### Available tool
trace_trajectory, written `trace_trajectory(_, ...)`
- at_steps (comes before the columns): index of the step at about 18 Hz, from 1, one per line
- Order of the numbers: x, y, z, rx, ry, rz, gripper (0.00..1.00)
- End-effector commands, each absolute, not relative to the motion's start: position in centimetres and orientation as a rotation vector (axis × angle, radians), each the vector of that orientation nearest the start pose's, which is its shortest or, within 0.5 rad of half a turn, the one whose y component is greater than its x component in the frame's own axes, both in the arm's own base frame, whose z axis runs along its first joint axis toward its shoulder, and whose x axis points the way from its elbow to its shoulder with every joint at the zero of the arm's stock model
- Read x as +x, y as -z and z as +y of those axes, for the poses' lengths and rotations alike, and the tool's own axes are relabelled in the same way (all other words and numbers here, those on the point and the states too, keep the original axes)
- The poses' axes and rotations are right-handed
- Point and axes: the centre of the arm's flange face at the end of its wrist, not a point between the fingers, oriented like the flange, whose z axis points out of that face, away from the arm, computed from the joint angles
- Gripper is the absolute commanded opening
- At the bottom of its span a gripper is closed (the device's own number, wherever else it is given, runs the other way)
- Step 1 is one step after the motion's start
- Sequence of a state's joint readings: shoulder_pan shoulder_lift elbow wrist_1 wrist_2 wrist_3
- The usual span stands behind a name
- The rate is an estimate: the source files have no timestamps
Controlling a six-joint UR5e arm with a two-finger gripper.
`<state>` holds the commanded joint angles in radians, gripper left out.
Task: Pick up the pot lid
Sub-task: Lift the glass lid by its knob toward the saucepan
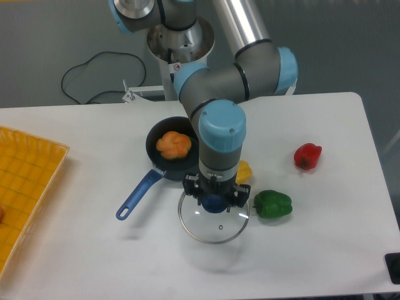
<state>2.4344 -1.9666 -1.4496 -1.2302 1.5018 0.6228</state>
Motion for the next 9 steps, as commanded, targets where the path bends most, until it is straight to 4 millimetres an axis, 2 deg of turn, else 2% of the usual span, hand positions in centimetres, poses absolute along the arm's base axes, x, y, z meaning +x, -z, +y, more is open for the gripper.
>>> trace_trajectory(9,-39.91,-35.37,52.62,-3.036,0.016,-0.362,0.5)
